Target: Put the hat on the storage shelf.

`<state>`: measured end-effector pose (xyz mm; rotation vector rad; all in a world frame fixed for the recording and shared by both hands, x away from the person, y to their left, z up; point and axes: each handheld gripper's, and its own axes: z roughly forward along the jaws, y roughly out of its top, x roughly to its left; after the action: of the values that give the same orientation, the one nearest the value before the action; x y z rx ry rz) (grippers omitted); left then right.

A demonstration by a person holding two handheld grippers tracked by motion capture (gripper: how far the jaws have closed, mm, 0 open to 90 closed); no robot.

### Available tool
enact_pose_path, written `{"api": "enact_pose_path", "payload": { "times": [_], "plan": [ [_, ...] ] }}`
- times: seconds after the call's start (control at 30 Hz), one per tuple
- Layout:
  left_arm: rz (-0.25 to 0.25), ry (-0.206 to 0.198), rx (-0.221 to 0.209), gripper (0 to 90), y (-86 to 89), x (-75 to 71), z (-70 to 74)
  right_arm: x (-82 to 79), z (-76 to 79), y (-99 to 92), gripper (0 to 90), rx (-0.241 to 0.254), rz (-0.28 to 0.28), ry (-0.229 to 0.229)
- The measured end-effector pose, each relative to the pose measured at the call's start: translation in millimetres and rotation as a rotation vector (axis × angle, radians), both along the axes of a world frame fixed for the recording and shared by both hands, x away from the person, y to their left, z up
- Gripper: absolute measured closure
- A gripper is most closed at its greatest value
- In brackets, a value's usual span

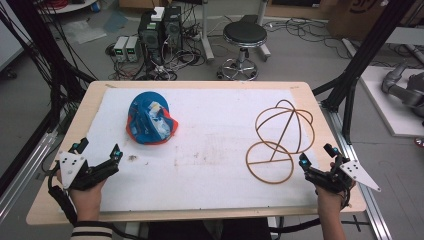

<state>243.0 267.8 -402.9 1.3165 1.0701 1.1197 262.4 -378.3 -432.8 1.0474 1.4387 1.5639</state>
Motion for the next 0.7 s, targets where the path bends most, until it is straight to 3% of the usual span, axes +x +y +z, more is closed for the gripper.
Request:
{"api": "enact_pose_path", "payload": {
  "times": [0.7],
  "plan": [
    [-0.014, -0.001, 0.0, 8.0, -3.0, 5.6, 1.3, -0.8, 0.8, 1.1, 2.7, 0.002, 0.008, -0.01]
  ]
}}
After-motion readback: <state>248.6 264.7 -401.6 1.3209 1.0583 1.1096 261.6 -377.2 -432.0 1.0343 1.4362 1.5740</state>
